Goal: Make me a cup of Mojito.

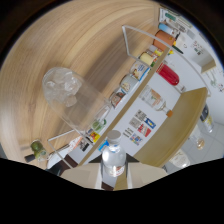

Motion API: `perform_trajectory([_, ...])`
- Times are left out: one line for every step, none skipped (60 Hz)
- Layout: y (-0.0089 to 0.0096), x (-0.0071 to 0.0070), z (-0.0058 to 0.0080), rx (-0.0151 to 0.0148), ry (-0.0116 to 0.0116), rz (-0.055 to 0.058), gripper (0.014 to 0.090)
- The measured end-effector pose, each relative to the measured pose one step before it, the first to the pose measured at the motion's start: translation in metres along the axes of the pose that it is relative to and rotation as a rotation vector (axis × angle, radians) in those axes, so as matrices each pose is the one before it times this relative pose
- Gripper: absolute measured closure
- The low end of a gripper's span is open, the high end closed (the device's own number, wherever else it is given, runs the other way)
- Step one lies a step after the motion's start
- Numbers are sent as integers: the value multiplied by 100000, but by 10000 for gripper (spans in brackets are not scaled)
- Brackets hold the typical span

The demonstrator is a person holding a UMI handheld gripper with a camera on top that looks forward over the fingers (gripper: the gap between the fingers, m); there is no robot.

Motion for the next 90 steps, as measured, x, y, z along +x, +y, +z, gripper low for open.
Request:
perform_trajectory([67, 69, -63, 372, -115, 1639, 711])
perform_trajectory([105, 55, -54, 261, -180, 2088, 710])
perform_trajectory([211, 170, -104, -110, -324, 2367, 709])
perform_trajectory([149, 85, -128, 101, -303, 3511, 709])
perform_trajectory([124, 100, -149, 192, -372, 4119, 709])
perform_trajectory([109, 142, -152, 313, -347, 4587, 709])
perform_trajectory([85, 176, -176, 531, -268, 5156, 710])
perform_trajectory([89, 200, -206, 679, -317, 5508, 709])
perform_trajectory([150, 293, -200, 1074, 215, 4966, 709])
perform_trajectory([31, 184, -247, 911, -464, 5990, 708])
perform_trajectory([-10, 241, -256, 1079, -353, 6324, 708])
perform_trajectory([13, 230, -250, 1016, -338, 6570, 709])
perform_trajectory([23, 249, -236, 947, -368, 6622, 708])
perform_trajectory([-53, 218, -232, 1192, -590, 6631, 707])
perform_trajectory([-170, 237, -260, 1681, -751, 6716, 706])
perform_trajectory([-309, 257, -42, 1721, -473, 6813, 709])
perform_trajectory([-126, 382, -339, 2132, -170, 6848, 707])
perform_trajectory([-137, 375, -250, 1134, -98, 6726, 708])
perform_trajectory([38, 387, -65, 679, 499, 5598, 708])
perform_trajectory([63, 257, -91, 585, 102, 5977, 706])
perform_trajectory([45, 192, -87, 643, -231, 6040, 707])
perform_trajectory([21, 92, -46, 840, -481, 6280, 708])
perform_trajectory([67, 66, -23, 757, -506, 6380, 707])
perform_trajectory([135, 50, 27, 450, -461, 6188, 708])
perform_trajectory([245, 101, -139, -218, -707, 6275, 707])
perform_trajectory([256, -15, 117, 118, -224, 5121, 707])
perform_trajectory([347, -27, 88, -115, -671, 5349, 706])
perform_trajectory([331, -44, 98, -1, -732, 5391, 708])
perform_trajectory([372, -49, 107, -12, -775, 5295, 707])
perform_trajectory([441, -68, 152, -254, -840, 5157, 707])
perform_trajectory([507, -35, 182, -543, -792, 4842, 706])
perform_trajectory([556, -9, 181, -733, -653, 4502, 707])
perform_trajectory([587, -8, 197, -757, -612, 4133, 707])
perform_trajectory([629, -45, 179, -1101, -760, 4432, 706])
perform_trajectory([526, -5, 233, -453, -500, 3699, 707])
perform_trajectory([517, -20, 278, -7, -605, 3224, 706])
perform_trajectory([548, -60, 269, -272, -837, 3195, 706])
perform_trajectory([602, -120, 302, -442, -1051, 2938, 707])
perform_trajectory([620, -118, 325, -617, -1113, 2682, 707])
perform_trajectory([618, -58, 334, -612, -879, 2287, 707])
perform_trajectory([614, 8, 340, -616, -495, 1764, 708])
perform_trajectory([623, 47, 357, -714, -287, 1279, 707])
perform_trajectory([688, 65, 364, -954, -155, 957, 707])
perform_trajectory([670, -19, 349, -1517, -457, 1389, 708])
perform_trajectory([633, 11, 406, -866, -169, 857, 708])
perform_trajectory([565, 11, 325, -834, -301, 950, 708])
perform_trajectory([528, 54, 324, -640, -258, 1113, 709])
perform_trajectory([556, 41, 321, -667, -238, 1177, 709])
perform_trajectory([540, 25, 347, -789, -359, 1257, 709])
perform_trajectory([566, 16, 315, -970, -455, 1281, 708])
perform_trajectory([552, 91, 307, -1130, -321, 1265, 709])
perform_trajectory([474, 111, 305, -790, 128, 1093, 708])
perform_trajectory([475, 103, 296, -602, 306, 954, 709])
perform_trajectory([381, 40, 298, -578, 137, 512, 709])
perform_trajectory([488, -59, 255, -835, -395, 264, 709])
perform_trajectory([508, -75, 270, -987, -639, 245, 710])
perform_trajectory([481, -47, 245, -900, -386, 263, 710])
perform_trajectory([419, -25, 212, -769, -171, 217, 710])
perform_trajectory([358, 50, 190, -638, -199, 209, 710])
perform_trajectory([415, -41, 271, -595, -297, 32, 709])
perform_trajectory([359, -76, 202, -664, -314, 53, 710])
perform_trajectory([396, 4, 229, -760, -223, 287, 709])
perform_trajectory([335, -25, 225, -655, -317, 322, 709])
perform_trajectory([312, 20, 170, -674, -204, 396, 709])
perform_trajectory([282, 11, 173, -599, -121, 401, 709])
perform_trajectory([249, -2, 178, -600, -74, 355, 709])
perform_trajectory([276, 4, 130, -621, -62, 295, 709])
perform_trajectory([258, 10, 120, -606, -18, 334, 709])
perform_trajectory([227, 30, 98, -532, 8, 379, 709])
perform_trajectory([94, -1, 54, -601, -37, 632, 708])
perform_trajectory([-276, -155, -208, 124, -193, 860, 707])
perform_trajectory([-153, -52, 29, 559, -129, 617, 706])
perform_trajectory([-110, 29, 32, 617, 11, 173, 708])
perform_trajectory([192, 135, 102, -121, 398, -315, 706])
perform_trajectory([86, 18, 65, -508, 314, -334, 706])
perform_trajectory([107, 50, 84, -709, 268, -390, 707])
perform_trajectory([171, 47, 67, -892, 264, -170, 706])
perform_trajectory([160, 32, 67, -907, 199, -122, 706])
perform_trajectory([141, 22, 49, -812, 206, -76, 705])
perform_trajectory([76, 3, 52, -566, 163, 118, 705])
perform_trajectory([5, 21, 44, -271, -23, 336, 705])
perform_trajectory([135, -12, 55, -629, 91, 260, 703])
perform_trajectory([104, 3, 99, -984, 157, 299, 702])
perform_trajectory([3, 16, -40, -279, 199, 286, 702])
perform_trajectory([-37, 33, 11, 235, 269, 297, 701])
perform_trajectory([-8, 40, -8, 82, 347, 179, 701])
perform_trajectory([26, 27, -10, -100, 287, 61, 699])
perform_trajectory([47, 23, 22, -242, -103, 84, 699])
perform_trajectory([0, -25, -8, 16, 57, -45, 699])
perform_trajectory([7, -18, -11, -23, 49, -127, 697])
